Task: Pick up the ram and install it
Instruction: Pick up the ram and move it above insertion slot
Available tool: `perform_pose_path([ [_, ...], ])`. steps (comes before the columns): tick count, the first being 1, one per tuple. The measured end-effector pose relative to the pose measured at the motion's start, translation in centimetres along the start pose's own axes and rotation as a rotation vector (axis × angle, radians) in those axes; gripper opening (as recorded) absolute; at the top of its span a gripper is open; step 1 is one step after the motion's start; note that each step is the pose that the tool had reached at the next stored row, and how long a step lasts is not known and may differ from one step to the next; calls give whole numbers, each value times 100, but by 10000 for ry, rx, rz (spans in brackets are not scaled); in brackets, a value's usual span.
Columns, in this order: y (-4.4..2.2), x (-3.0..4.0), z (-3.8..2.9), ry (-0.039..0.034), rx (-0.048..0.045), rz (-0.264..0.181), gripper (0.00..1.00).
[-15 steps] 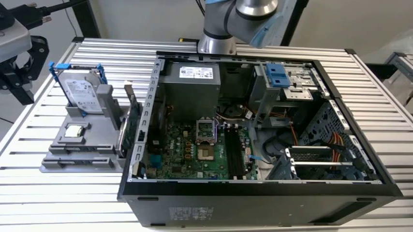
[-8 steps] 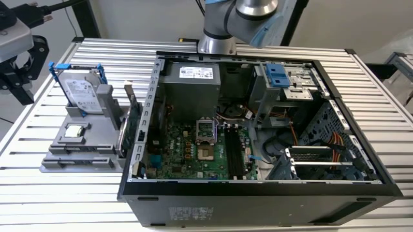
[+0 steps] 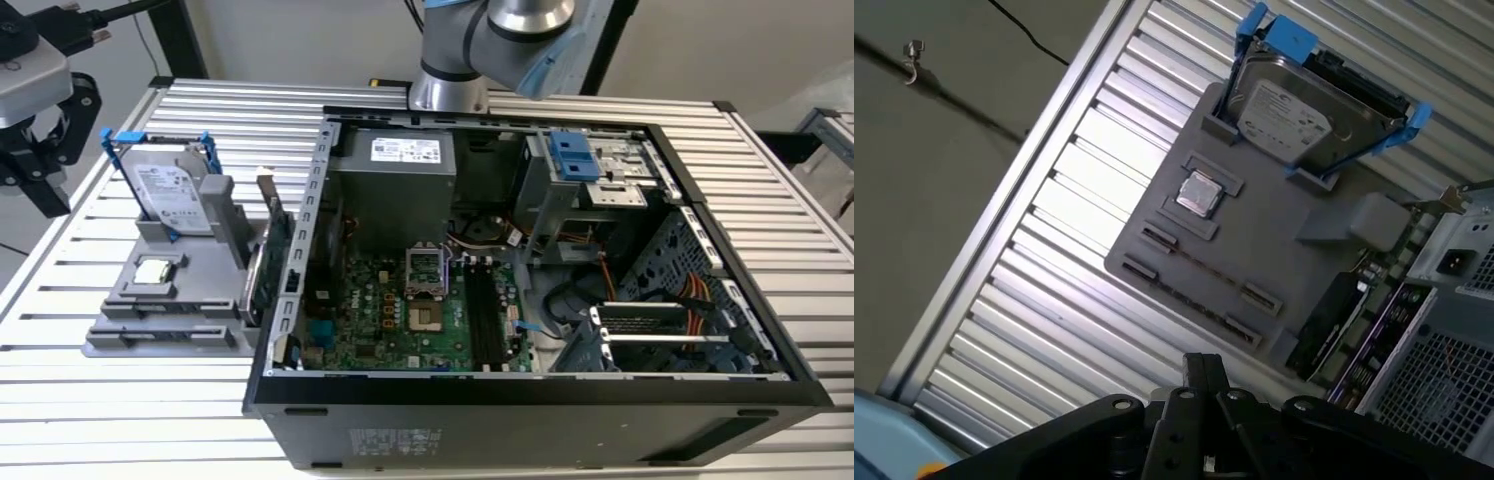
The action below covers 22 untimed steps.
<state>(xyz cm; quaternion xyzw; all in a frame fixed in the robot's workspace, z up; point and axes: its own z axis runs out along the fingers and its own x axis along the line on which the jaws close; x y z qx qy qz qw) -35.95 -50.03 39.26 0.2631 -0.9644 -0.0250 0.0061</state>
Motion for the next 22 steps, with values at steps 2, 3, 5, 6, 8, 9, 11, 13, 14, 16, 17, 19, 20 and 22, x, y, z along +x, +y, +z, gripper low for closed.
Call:
perform_pose_path([
  [2,0,0,0,5,0,-77,0],
  [3,0,0,0,6,0,-116,0],
  [5,0,0,0,10,0,-194,0],
  [6,0,0,0,13,0,-235,0],
  [8,0,0,0,17,0,-317,0],
  [9,0,0,0,19,0,-358,0],
  [11,0,0,0,23,0,-440,0],
  [13,0,0,0,28,0,-526,0],
  [14,0,0,0,30,0,-571,0],
  [16,0,0,0,35,0,-660,0],
  [17,-1,0,0,37,-1,-706,0],
  [19,-1,0,0,42,-1,-797,0],
  [20,-1,0,0,44,-1,-838,0],
  [22,0,0,0,47,-1,-914,0],
])
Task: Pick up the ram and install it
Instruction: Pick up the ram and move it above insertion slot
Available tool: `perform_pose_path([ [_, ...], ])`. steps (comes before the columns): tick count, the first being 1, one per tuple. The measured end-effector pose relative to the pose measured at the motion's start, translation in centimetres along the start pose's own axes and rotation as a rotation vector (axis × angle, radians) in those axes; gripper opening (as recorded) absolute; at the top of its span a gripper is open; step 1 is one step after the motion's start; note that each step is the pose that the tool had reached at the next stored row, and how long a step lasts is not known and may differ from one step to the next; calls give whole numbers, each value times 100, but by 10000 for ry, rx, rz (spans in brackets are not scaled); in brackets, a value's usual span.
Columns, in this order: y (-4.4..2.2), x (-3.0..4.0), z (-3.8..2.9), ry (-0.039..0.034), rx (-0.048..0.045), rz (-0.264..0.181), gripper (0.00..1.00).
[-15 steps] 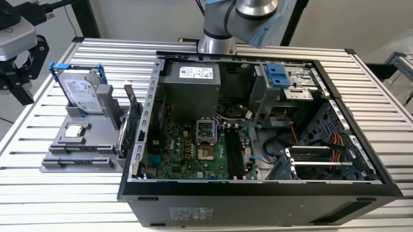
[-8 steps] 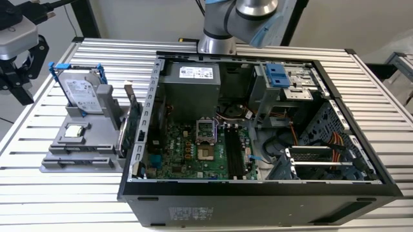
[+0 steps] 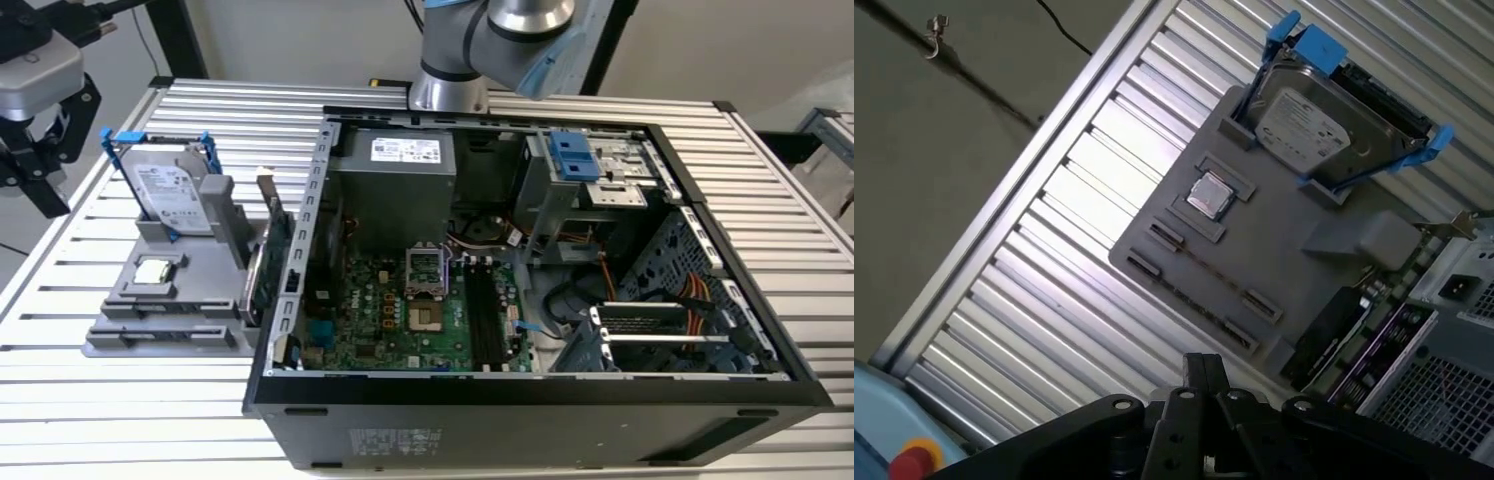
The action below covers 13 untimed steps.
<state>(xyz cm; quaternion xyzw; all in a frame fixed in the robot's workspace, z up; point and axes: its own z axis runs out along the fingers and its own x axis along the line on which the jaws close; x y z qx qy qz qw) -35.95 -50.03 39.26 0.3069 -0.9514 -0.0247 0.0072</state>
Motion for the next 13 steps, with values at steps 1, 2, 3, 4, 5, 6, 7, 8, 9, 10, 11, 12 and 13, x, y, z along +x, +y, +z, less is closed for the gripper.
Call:
perform_pose_path([
  [1,0,0,0,2,0,-35,0],
  [2,0,0,0,0,2,-67,0],
  [3,0,0,0,-5,2,-100,0],
  [4,1,0,0,-9,1,-130,0],
  [5,1,0,-1,-12,1,-159,0],
  [6,1,0,-1,-13,1,-187,0],
  [7,1,0,-1,-12,1,-213,0],
  [8,1,0,-1,-11,2,-235,0],
  [9,0,0,0,-11,2,-258,0],
  [10,0,0,0,-9,2,-281,0],
  [11,0,0,0,-8,2,-306,0],
  [12,0,1,0,-7,2,-333,0],
  [13,0,0,1,-7,1,-363,0],
])
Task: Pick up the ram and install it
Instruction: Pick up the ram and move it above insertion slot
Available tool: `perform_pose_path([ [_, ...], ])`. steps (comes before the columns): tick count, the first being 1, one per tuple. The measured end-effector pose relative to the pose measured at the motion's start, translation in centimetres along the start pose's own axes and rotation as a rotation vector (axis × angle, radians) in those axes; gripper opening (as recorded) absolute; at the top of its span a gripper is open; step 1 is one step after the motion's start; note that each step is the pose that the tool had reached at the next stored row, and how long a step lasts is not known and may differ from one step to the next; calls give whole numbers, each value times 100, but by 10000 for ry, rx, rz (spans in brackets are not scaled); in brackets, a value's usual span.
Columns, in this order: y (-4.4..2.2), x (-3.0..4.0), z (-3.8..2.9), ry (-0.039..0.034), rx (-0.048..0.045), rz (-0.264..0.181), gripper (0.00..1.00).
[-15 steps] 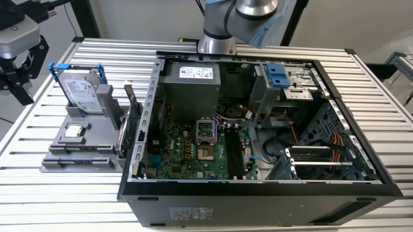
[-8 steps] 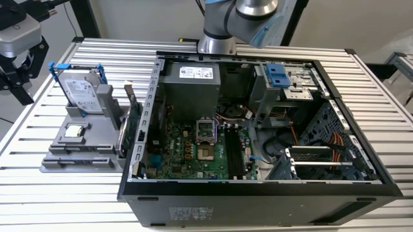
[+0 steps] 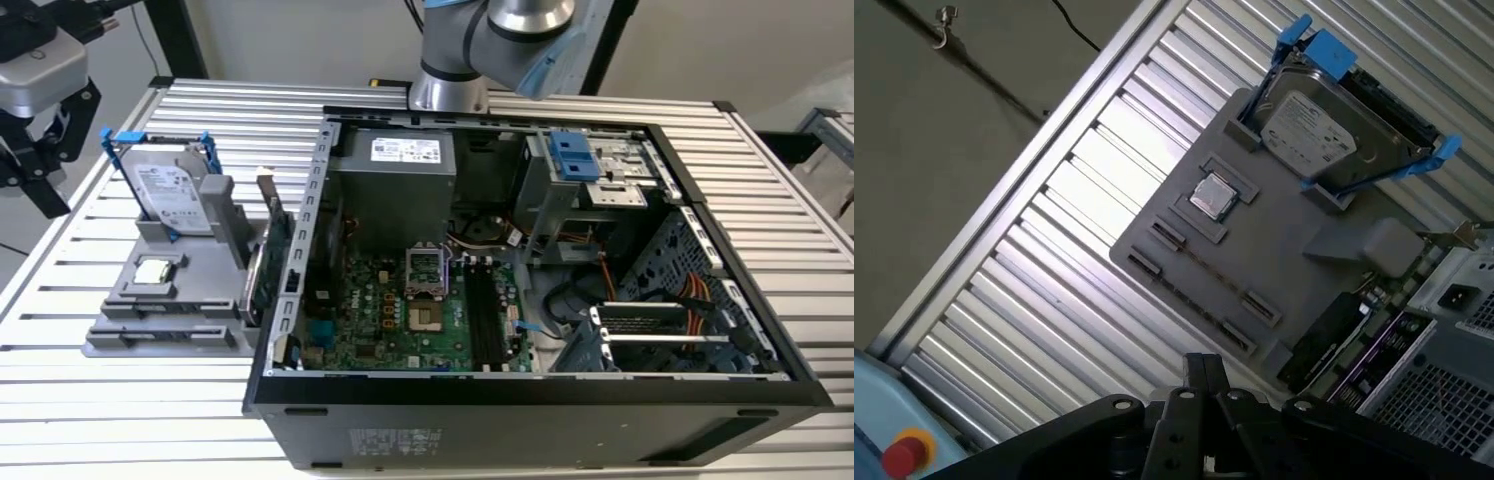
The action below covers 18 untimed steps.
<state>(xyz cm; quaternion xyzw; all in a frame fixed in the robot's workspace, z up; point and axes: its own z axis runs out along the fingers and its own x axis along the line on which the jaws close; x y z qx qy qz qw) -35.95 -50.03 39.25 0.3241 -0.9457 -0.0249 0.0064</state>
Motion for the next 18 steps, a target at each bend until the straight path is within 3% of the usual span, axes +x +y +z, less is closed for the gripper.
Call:
perform_pose_path([
  [18,0,0,-1,37,-3,-678,0],
])
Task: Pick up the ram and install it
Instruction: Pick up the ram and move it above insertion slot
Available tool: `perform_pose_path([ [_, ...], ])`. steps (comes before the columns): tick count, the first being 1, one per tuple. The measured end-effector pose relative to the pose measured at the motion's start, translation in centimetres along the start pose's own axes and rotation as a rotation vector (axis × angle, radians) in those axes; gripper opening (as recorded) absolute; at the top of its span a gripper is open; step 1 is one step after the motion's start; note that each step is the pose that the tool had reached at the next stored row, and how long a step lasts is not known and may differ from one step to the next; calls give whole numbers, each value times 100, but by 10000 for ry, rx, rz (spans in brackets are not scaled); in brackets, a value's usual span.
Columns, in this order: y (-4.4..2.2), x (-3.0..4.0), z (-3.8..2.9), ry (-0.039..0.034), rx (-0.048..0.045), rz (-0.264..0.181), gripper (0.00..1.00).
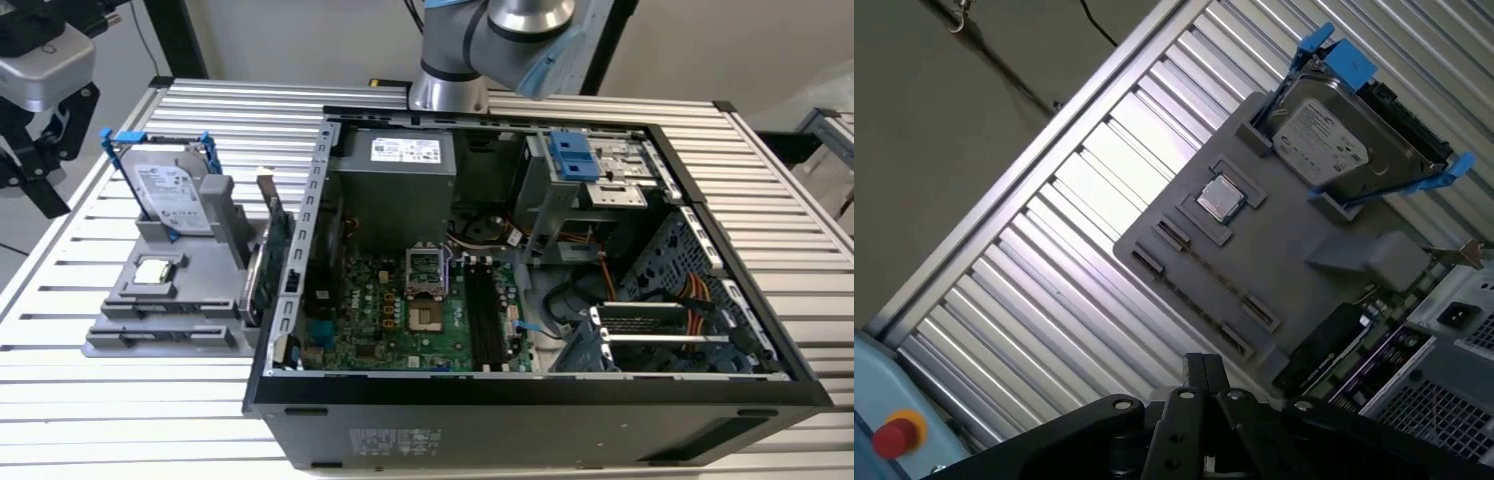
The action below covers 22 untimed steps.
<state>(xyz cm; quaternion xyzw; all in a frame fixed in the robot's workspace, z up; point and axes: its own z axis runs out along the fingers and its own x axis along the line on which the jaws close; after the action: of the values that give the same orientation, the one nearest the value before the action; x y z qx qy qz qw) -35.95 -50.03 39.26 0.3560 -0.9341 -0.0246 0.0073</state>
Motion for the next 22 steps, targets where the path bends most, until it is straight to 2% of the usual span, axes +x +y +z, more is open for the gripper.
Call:
perform_pose_path([
  [18,0,0,0,36,-3,-701,0],
  [22,0,0,0,37,-3,-728,0],
])
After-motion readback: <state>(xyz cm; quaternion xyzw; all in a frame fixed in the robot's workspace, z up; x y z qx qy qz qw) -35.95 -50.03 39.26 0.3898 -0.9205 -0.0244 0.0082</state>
